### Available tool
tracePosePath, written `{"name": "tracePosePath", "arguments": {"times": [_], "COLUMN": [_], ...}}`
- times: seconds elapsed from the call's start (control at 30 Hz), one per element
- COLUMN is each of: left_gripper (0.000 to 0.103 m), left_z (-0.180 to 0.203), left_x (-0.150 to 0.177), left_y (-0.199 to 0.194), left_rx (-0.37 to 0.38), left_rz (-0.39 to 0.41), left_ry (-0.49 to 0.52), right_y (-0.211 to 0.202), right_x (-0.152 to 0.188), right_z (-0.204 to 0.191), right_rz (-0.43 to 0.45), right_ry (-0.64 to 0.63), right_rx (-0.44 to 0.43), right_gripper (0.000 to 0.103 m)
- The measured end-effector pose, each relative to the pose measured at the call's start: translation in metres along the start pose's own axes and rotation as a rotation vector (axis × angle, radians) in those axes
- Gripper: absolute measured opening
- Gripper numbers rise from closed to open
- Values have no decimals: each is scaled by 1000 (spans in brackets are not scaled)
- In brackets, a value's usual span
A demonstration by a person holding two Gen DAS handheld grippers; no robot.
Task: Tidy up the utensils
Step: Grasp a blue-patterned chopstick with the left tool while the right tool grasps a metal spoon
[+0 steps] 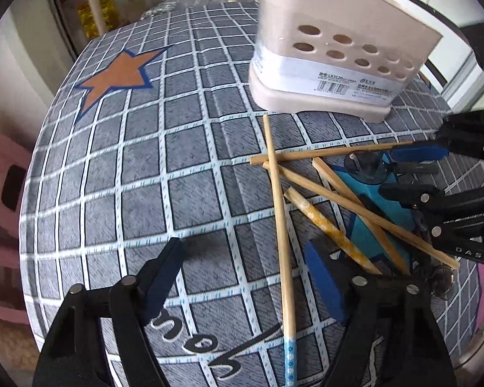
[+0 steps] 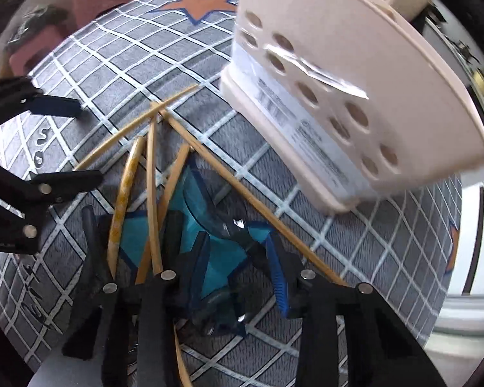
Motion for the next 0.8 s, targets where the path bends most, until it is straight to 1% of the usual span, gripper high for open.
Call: {"name": "tracePosePath", "arguments": {"times": [0.07,0.1,0.13,0.17,0.2,0.23,0.27,0.3,0.33,0.4,0.43,0.5,0.67,0.7,0.8], "left_gripper": [102,99,92,89,81,68,61,47,41,39,39,39,39,39,39], "left_z": [8,11,13,16,18,20,20,21,19,16,14,10,-7,-11,-18], "left_x": [-3,-4,-7,-9,-11,-12,-14,-14,-14,-15,-13,-11,-5,-4,1], "left_y": [2,2,2,1,0,-1,-1,-2,-2,-2,-5,-11,-31,-38,-59], "left_rx": [-9,-9,1,5,10,16,22,30,51,85,90,88,120,124,144], "left_rz": [-7,-7,-4,-5,-5,-4,0,0,-2,0,16,52,125,148,203], "left_ry": [55,74,91,103,117,125,135,141,139,117,101,79,-9,-25,-60], "right_y": [0,0,3,3,5,5,4,4,3,2,-1,-12,-47,-56,-70], "right_x": [-4,-5,-11,-12,-17,-19,-20,-21,-22,-20,-20,-16,-9,-7,16], "right_z": [0,1,2,3,1,0,-1,-2,-3,-9,-9,-9,-4,-4,-12], "right_rz": [-29,-41,-50,-58,-62,-65,-64,-63,-60,-47,-30,6,142,183,264], "right_ry": [-34,-43,-46,-44,-44,-46,-46,-47,-51,-57,-55,-36,38,62,106], "right_rx": [-11,-13,-15,-23,-23,-31,-34,-27,-18,-3,5,8,-8,-20,-28], "right_gripper": [40,39,36,35,30,23,21,18,13,8,5,3,3,3,3]}}
Point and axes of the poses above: each gripper's, at about its wrist camera, not at the fingertips, and y roughly the way its jaws point, z to its right, x to its underside, the point moved 3 cm from there along y, roughly the way its jaws point, and after that the axes turned 11 degrees about -x, right-handed, at the moved point
